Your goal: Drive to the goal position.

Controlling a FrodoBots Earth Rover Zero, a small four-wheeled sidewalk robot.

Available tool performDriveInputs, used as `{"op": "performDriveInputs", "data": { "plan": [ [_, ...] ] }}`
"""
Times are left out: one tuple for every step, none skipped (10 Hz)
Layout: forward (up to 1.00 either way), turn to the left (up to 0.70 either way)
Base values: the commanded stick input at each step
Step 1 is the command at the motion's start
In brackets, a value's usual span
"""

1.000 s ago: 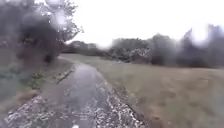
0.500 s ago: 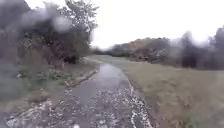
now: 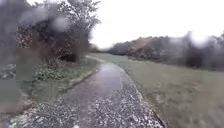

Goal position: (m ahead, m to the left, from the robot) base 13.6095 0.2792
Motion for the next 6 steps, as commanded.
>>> {"op": "performDriveInputs", "data": {
  "plan": [
    [1.0, 0.0],
    [1.0, 0.0],
    [1.0, 0.0],
    [1.0, 0.0],
    [1.0, 0.0],
    [1.0, 0.0]
  ]
}}
